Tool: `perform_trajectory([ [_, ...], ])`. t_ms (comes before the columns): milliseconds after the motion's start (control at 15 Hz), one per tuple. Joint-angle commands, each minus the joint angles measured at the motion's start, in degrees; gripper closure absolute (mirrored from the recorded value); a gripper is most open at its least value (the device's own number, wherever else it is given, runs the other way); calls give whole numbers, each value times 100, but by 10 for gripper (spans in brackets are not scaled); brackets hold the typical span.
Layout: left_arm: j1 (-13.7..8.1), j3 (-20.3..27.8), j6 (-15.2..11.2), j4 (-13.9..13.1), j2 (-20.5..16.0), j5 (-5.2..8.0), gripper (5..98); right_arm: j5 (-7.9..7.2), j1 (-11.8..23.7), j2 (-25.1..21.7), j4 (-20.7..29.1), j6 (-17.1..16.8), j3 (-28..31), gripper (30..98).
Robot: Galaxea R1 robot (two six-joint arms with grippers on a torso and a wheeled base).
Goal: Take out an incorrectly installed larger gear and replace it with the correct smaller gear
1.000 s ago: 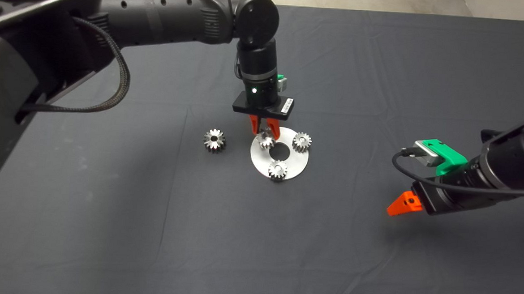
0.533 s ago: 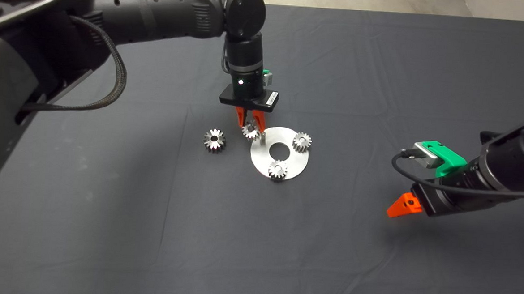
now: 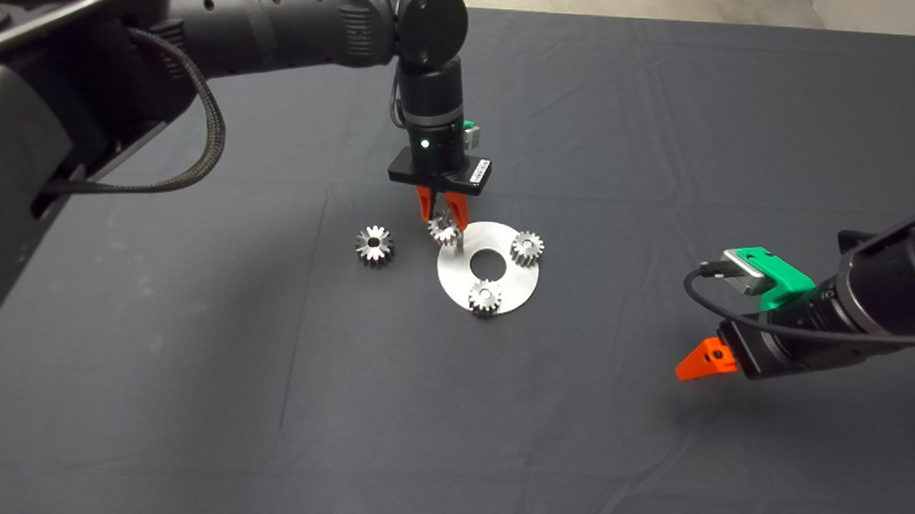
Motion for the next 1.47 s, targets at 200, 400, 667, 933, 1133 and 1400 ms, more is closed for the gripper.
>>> perform_trajectory([
  [200, -101, 121, -113, -78, 36, -191, 820, -9, 106, -35, 156, 17, 54, 307],
  [400, -92, 129, -122, -78, 36, -217, 820, -35, 141, -44, 156, 16, 45, 307],
  [667, -79, 120, -148, -52, 36, -270, 820, -35, 141, -79, 156, 16, 45, 307],
  [933, -4, 112, -154, -43, 30, -341, 820, -35, 141, -79, 156, 8, 45, 307],
  [1133, 110, 124, -236, 136, 27, -341, 820, -35, 141, -79, 156, 8, 45, 307],
  [1400, 102, 77, -227, 150, 35, -349, 821, -35, 141, -79, 156, 8, 45, 307],
])
